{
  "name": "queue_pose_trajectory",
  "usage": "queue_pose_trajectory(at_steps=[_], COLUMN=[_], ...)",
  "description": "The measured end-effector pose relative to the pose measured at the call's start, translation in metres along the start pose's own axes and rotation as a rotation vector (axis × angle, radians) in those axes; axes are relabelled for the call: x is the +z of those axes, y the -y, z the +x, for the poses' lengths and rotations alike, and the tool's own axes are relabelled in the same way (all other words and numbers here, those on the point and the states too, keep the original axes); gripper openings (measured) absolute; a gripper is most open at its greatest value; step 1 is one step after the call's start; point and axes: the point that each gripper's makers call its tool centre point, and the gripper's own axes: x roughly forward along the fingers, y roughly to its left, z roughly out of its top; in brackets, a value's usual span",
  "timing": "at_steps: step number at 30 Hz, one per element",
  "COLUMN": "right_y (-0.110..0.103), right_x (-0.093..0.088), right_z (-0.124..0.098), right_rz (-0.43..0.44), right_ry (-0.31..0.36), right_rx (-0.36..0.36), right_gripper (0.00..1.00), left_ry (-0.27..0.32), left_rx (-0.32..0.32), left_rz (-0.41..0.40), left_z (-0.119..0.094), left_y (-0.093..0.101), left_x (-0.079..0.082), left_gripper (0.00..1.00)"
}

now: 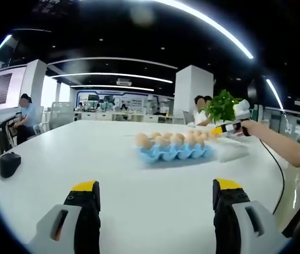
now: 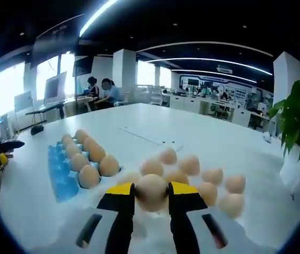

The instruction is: Pick up the eggs on the table and place them into the egg tray on the table

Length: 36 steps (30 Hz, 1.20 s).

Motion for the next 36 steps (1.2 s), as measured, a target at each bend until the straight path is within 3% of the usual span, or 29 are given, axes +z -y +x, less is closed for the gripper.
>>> queue_pose_trajectory(at_steps=[5,9,16,21,29,36], right_y=[-0.035,-0.083,-0.166,-0.216,-0.267,-0.284], right_x=[0.028,0.055,0.084,0.085,0.06,0.047], right_z=[0.0,0.01,0.037,0.063,0.106,0.126], right_rz=[-0.063,-0.119,-0.18,-0.212,-0.271,-0.258], right_ry=[0.04,0.074,0.115,0.097,0.018,-0.026], right_rx=[0.062,0.161,0.319,0.401,0.477,0.506], right_gripper=[0.27,0.27,0.27,0.27,0.27,0.27], left_ry=[0.004,0.013,0.027,0.031,0.025,0.032], left_rx=[0.007,0.0,-0.017,-0.021,-0.002,-0.006], left_rz=[-0.002,0.0,0.018,0.02,0.049,0.042], left_z=[-0.001,-0.005,-0.014,-0.022,-0.031,-0.034], left_y=[0.001,0.004,0.013,0.015,0.011,0.01], left_x=[0.0,0.003,0.007,0.008,0.005,0.007], left_gripper=[0.96,0.96,1.0,1.0,1.0,1.0])
